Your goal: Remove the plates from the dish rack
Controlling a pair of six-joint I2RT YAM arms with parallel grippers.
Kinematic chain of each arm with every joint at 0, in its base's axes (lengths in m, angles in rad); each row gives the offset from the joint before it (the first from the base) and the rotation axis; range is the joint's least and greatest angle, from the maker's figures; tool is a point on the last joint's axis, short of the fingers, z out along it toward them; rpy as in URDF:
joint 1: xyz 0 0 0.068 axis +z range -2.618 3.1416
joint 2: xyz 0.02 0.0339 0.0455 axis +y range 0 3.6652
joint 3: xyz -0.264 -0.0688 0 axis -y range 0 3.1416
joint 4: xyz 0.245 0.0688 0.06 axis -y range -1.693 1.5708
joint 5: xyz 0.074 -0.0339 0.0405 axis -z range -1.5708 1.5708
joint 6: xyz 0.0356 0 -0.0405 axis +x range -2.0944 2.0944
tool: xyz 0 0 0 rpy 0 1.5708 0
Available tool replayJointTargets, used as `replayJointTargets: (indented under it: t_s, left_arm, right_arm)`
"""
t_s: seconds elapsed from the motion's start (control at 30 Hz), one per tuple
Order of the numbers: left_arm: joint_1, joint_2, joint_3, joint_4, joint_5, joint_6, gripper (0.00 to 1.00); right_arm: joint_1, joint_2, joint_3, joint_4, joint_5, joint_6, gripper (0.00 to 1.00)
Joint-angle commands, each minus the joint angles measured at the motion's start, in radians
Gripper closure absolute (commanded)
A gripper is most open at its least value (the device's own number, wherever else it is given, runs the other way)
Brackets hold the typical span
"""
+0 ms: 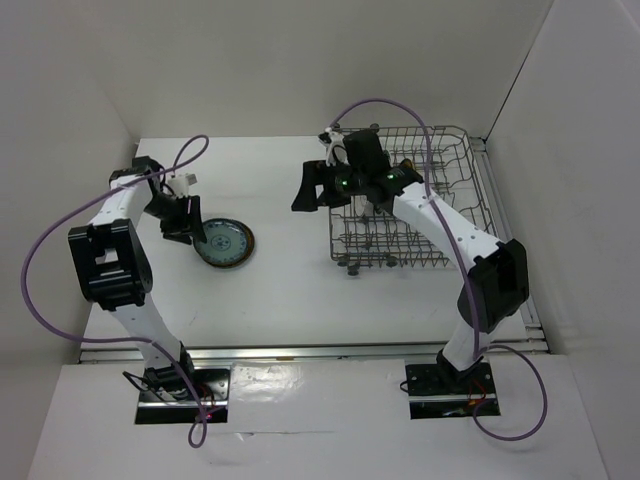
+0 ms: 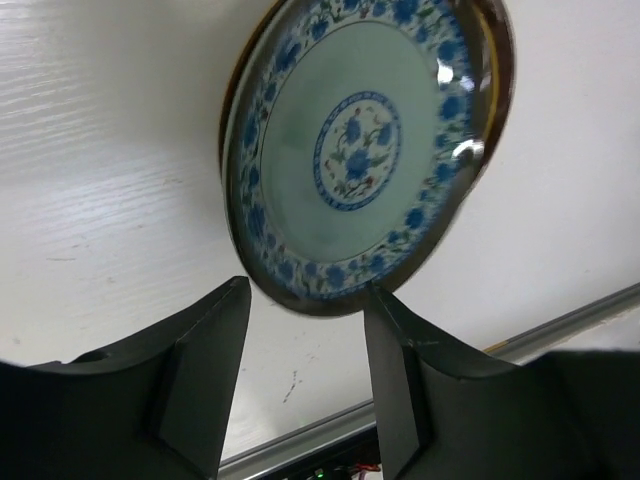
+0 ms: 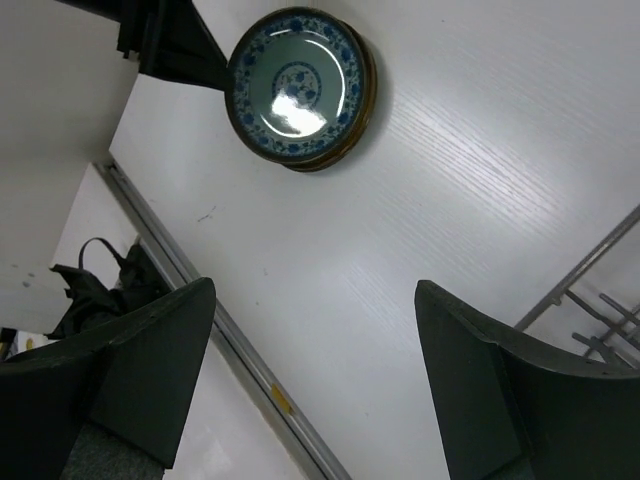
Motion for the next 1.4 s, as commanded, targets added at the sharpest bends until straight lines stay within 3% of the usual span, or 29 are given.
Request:
replayJointTargets:
  t_s: [0.0, 0.17, 0.3, 0.43, 0.57, 0.9, 1.13, 1.3, 1.37]
  left_arm:
    - [-0.013, 0.004, 0.042, -0.041, -0.068, 0.033, 0.38]
    - [-0.082, -0.033, 0.042, -0.041, -0.221, 0.067, 0.30]
    - [-0.091, -0.042, 0.042, -0.041, -0.271, 0.058, 0.29]
    - [-0.091, -0.122, 0.042, -0.031, -0.225, 0.039, 0.29]
    - [-0.091, -0.206, -0.011, -0.021, -0.177, 0.039, 0.29]
    - [-0.091, -0.312, -0.137, 0.012, -0.208, 0.039, 0.29]
    - [-0.091, -0.345, -0.178, 0.012, -0.226, 0.061, 0.29]
    - [-0.091, -0.354, -0.198, 0.012, -0.226, 0.061, 0.29]
    - [-0.091, -0.354, -0.198, 0.012, -0.226, 0.061, 0.29]
  right_arm:
    - [-0.012, -0.087, 0.059, -0.039, 0.060, -0.014, 0.12]
    - [-0.088, -0.107, 0.119, -0.158, 0.163, -0.014, 0.11]
    - [-0.168, -0.107, 0.171, -0.248, 0.331, -0.023, 0.08]
    - [-0.283, -0.069, 0.240, -0.323, 0.552, -0.061, 0.08]
    - [-0.374, 0.035, 0.291, -0.355, 0.658, -0.110, 0.07]
    - [-0.542, 0.202, 0.232, -0.242, 0.505, -0.075, 0.11]
    - [-0.555, 0.310, 0.256, -0.185, 0.357, -0.084, 0.14]
    - [-0.535, 0.329, 0.202, -0.124, 0.338, -0.064, 0.25]
    - [-0.535, 0.329, 0.191, -0.114, 0.347, -0.064, 0.39]
